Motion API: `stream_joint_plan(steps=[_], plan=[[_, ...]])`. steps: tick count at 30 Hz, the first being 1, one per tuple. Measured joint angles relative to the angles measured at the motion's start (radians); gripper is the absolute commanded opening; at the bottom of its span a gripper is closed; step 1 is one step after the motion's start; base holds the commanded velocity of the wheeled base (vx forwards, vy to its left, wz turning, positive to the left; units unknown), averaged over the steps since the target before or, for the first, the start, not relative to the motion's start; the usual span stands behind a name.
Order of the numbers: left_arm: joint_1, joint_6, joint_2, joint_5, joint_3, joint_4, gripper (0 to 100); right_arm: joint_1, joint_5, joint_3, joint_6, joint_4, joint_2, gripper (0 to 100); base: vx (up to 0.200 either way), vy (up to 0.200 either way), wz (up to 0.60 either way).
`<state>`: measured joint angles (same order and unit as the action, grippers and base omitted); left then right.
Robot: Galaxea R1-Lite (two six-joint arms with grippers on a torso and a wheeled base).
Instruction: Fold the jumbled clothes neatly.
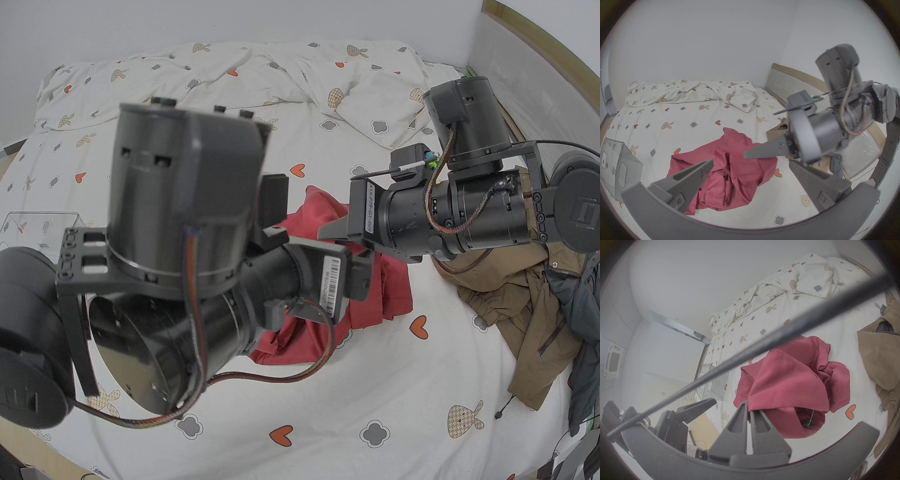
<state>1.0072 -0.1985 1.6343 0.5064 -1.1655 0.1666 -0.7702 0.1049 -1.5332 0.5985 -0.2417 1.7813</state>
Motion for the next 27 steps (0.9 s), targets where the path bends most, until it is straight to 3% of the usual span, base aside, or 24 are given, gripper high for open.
stream_joint_plan(steps=[10, 18, 19, 27], plan=[[0.015, -0.001, 0.065, 0.010, -0.004, 0.061, 100, -0.013, 0.000, -0.009, 0.000, -0.004, -0.010, 0, 0.000, 0.000, 0.00], [-0.051, 0.004, 0.136, 0.056, -0.011, 0.092, 100, -0.011, 0.000, -0.013, 0.000, -0.020, -0.037, 0, 0.000, 0.000, 0.00], [-0.060, 0.004, 0.140, 0.056, -0.013, 0.091, 0, -0.010, -0.001, -0.012, 0.000, -0.020, -0.040, 0, 0.000, 0.000, 0.00], [-0.092, 0.007, 0.151, 0.056, -0.024, 0.115, 0, -0.003, 0.000, 0.002, 0.000, -0.021, -0.051, 0, 0.000, 0.000, 0.00]])
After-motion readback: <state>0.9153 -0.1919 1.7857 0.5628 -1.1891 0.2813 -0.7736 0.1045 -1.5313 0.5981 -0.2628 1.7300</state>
